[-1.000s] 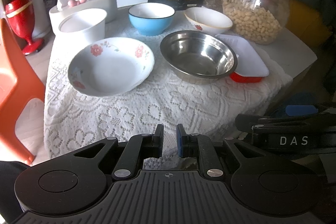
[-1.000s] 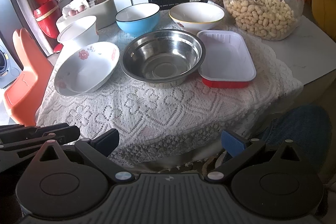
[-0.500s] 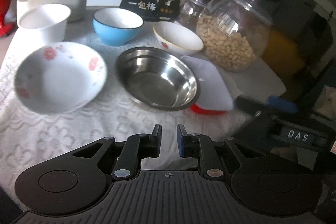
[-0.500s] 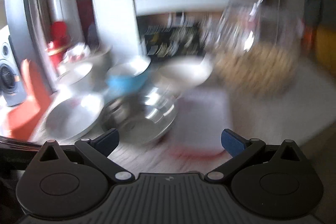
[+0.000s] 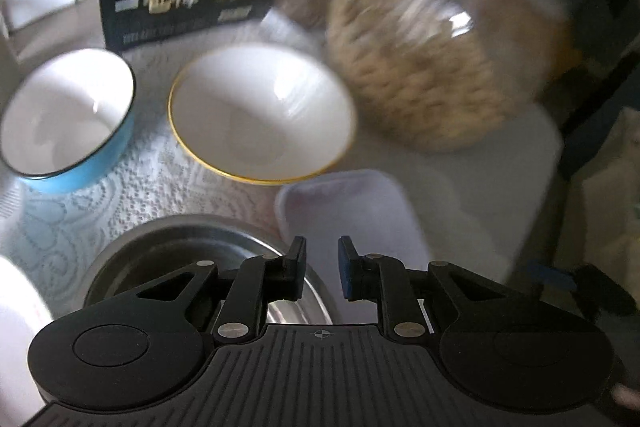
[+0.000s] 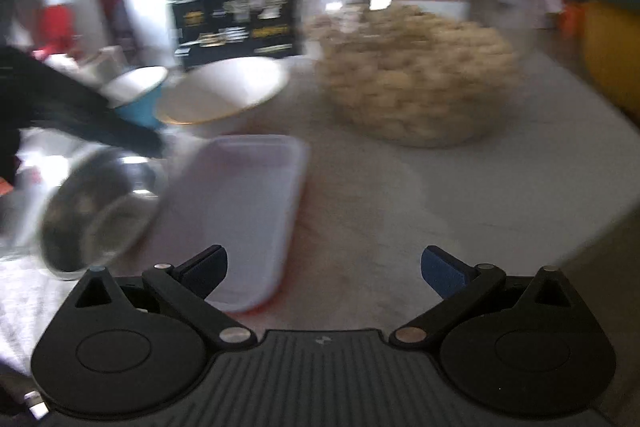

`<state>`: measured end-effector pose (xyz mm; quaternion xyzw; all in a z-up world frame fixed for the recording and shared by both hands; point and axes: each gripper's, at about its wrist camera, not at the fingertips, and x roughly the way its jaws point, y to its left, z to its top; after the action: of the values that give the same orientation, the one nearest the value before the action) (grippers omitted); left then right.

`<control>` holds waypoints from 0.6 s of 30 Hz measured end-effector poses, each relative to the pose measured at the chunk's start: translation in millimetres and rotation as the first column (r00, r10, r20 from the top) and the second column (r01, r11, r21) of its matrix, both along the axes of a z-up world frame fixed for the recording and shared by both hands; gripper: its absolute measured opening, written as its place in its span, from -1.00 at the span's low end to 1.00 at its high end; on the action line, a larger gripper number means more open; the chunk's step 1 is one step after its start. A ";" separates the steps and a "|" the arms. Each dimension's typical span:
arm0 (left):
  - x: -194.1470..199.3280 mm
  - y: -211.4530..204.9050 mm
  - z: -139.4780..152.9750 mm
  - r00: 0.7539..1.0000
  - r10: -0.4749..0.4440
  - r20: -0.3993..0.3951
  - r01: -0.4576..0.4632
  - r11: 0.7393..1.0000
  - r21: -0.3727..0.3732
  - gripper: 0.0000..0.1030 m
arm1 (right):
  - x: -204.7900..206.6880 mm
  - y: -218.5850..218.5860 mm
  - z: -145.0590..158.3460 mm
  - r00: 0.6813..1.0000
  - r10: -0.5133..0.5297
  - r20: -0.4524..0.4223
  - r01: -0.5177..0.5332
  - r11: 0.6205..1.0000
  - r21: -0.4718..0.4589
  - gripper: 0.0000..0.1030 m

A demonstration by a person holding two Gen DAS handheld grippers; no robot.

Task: Organize plates and bowls
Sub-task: 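Reach both tools forward toward the stainless steel bowl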

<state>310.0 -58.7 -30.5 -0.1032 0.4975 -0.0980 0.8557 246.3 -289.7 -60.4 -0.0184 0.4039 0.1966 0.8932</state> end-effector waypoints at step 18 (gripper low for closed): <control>58.5 -12.8 -31.8 0.994 0.037 -0.101 -0.054 0.984 -0.172 -0.44 | 81.8 -16.9 -15.6 0.971 0.109 -0.214 -0.038 0.950 0.309 0.42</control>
<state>368.5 -71.4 -62.3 -0.1937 0.5254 -0.1165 0.8202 328.1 -306.6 -76.0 0.1262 0.4682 0.2902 0.8250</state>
